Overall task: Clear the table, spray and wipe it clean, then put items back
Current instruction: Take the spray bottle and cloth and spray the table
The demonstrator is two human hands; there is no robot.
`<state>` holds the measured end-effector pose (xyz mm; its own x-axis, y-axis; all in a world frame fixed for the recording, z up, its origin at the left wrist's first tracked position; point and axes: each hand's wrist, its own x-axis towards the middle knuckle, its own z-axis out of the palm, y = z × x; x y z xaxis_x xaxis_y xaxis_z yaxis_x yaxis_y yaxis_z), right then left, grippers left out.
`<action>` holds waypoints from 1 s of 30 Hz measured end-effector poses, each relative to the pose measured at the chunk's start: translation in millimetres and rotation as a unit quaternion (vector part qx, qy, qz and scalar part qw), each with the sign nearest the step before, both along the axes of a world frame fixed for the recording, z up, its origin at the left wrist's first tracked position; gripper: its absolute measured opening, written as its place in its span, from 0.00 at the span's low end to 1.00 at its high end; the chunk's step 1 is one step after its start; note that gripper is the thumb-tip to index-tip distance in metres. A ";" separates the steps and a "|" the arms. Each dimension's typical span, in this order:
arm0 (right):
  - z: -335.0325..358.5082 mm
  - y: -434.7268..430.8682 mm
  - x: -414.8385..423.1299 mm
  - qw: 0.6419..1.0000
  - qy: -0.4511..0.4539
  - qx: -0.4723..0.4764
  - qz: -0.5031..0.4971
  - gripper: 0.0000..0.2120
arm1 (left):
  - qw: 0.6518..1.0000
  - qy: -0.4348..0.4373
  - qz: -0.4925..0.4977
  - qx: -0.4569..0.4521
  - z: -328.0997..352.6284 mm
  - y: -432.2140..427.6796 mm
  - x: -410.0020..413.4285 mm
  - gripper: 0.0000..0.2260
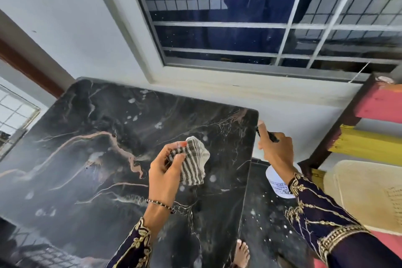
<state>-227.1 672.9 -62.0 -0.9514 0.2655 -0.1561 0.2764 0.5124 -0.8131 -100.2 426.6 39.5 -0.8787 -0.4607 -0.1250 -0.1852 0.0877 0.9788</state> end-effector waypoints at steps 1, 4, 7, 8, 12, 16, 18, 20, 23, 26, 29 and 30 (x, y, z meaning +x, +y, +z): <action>0.2 1.1 3.1 1.000 -0.011 -0.007 0.006 0.44 | 1.000 0.002 -0.007 -0.009 0.4 1.5 -3.3 0.11; -7.1 7.6 24.1 0.998 -0.055 0.030 0.006 0.43 | 0.999 -0.007 -0.030 -0.024 0.2 15.1 -12.0 0.10; -14.1 11.9 54.6 0.991 -0.083 0.093 0.048 0.42 | 0.999 -0.003 -0.038 -0.039 2.5 28.1 -19.9 0.10; -15.8 13.9 63.8 0.989 -0.089 0.097 0.071 0.39 | 0.998 -0.002 -0.042 -0.043 2.4 32.2 -22.5 0.10; -16.3 27.2 89.4 0.992 -0.100 -0.010 0.072 0.37 | 0.997 -0.011 -0.061 -0.046 0.3 48.6 -29.5 0.10; -10.3 42.3 94.7 0.990 -0.063 -0.123 0.003 0.38 | 0.994 -0.024 -0.105 -0.019 -2.4 71.1 -37.8 0.09; -7.2 53.8 94.5 0.989 -0.039 -0.141 -0.011 0.37 | 0.989 -0.026 -0.141 -0.031 -6.5 86.8 -41.6 0.09; -2.9 68.7 93.2 0.987 -0.012 -0.160 -0.022 0.36 | 0.985 -0.026 -0.168 -0.039 -10.4 106.5 -45.8 0.10; 3.4 92.5 89.3 0.983 0.029 -0.175 -0.039 0.36 | 0.979 -0.034 -0.200 -0.027 -16.4 135.7 -51.8 0.10; 9.3 124.2 84.0 0.981 0.076 -0.173 -0.046 0.33 | 0.970 -0.043 -0.236 -0.033 -23.8 163.2 -59.0 0.10; 14.1 164.0 78.7 0.986 0.099 -0.120 -0.055 0.27 | 0.966 -0.058 -0.250 -0.031 -29.1 189.1 -68.1 0.11; 13.3 179.5 75.0 0.988 0.107 -0.090 -0.060 0.24 | 0.966 -0.061 -0.250 -0.028 -31.6 197.7 -73.4 0.11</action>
